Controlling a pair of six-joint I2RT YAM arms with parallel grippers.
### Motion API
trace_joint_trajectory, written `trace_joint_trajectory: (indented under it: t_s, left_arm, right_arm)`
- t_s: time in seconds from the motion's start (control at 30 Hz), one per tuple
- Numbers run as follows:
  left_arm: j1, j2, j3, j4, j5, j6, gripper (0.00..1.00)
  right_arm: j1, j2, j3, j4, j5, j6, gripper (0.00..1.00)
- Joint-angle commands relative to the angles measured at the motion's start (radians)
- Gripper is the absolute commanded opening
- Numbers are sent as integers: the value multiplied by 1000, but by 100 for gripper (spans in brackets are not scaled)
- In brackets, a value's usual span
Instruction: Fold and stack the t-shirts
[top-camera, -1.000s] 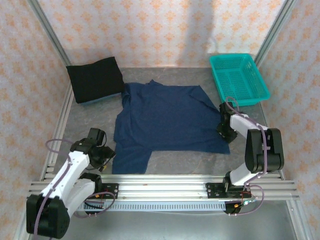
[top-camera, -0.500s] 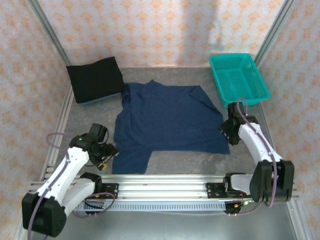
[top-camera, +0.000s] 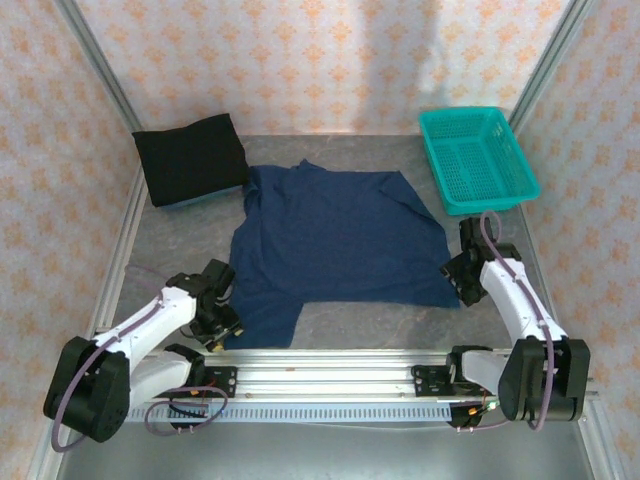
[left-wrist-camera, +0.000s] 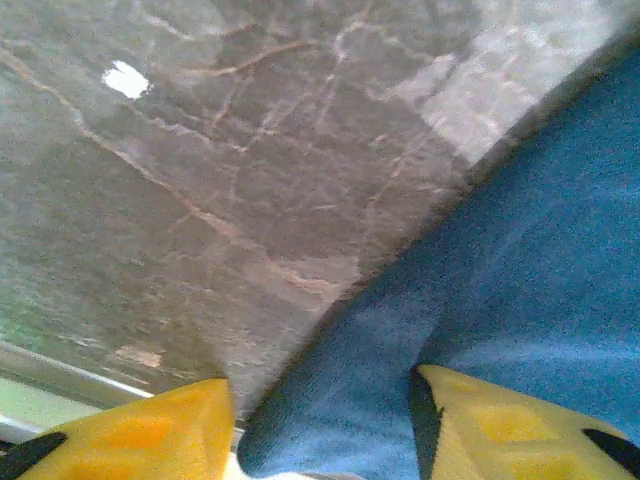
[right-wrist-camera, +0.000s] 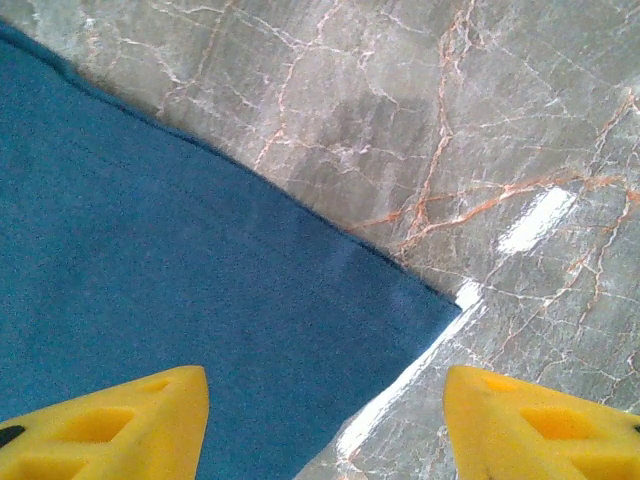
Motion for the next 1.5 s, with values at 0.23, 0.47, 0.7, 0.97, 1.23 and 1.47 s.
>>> trace_joint_trajectory:
  t_s: [0.23,0.47,0.7,0.97,1.23,1.47]
  left_arm:
    - [-40,96,28,240,52,-27,11]
    - [-40,-9,45,171,45,-39,4]
    - [-41,-56,51,161,48,-56,1]
    - [-41,-104,65,130,49,-64,0]
    - [-41,-174,94,67,32,-63,0]
    - [-40,-288,154,-71,11,-71,0]
  right_arm:
    - [-20,11,-74,7,-59,33,63]
    - [-19,-24,-130,5,-138,47,61]
    - [-20,-80,-164,-57,-151,41,60]
    - [-20,-1,-249,106,-173,94,57]
    - [-20,76,-229,181,-89,117,43]
    - [-20,106,-182,163,-117,98,11]
